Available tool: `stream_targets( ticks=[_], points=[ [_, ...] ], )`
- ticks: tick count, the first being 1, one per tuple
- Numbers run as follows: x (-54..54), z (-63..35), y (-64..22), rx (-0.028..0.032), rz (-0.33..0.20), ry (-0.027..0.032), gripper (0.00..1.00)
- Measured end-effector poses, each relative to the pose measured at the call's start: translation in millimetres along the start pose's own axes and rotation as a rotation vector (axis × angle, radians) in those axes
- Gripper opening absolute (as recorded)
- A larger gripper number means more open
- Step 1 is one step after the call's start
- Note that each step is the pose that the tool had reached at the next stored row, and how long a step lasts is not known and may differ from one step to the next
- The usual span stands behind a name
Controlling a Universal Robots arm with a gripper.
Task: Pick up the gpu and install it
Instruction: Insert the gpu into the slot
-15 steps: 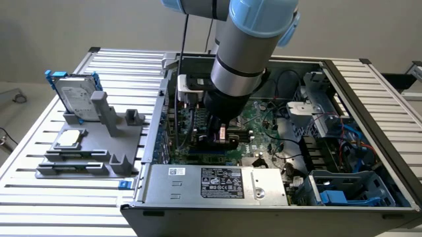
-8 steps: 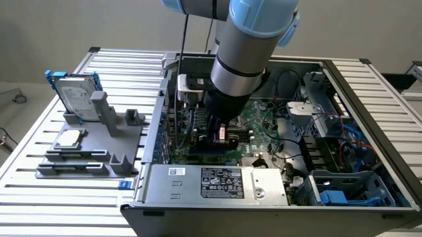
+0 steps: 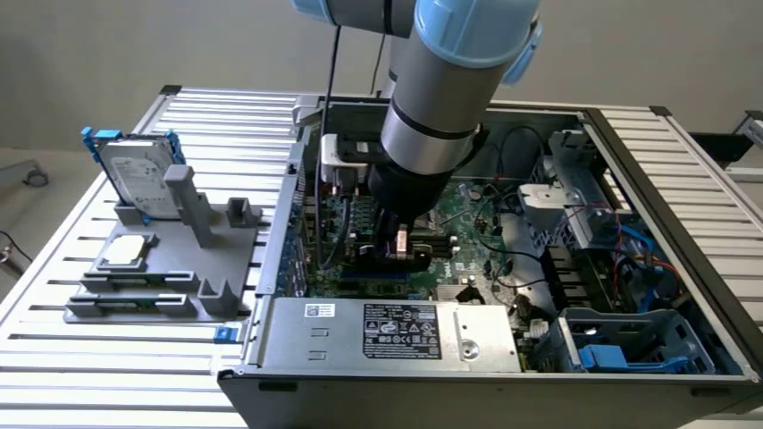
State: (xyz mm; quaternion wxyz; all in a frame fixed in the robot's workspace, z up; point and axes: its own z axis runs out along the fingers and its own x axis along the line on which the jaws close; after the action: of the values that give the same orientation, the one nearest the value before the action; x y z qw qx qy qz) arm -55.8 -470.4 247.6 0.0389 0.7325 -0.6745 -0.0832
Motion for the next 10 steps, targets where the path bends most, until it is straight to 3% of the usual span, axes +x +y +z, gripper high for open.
stream_targets(
  ticks=[10],
  points=[
    [-0.3,-4.3,0.7,-0.0006,0.005,0.0026,0.27]
  ],
)
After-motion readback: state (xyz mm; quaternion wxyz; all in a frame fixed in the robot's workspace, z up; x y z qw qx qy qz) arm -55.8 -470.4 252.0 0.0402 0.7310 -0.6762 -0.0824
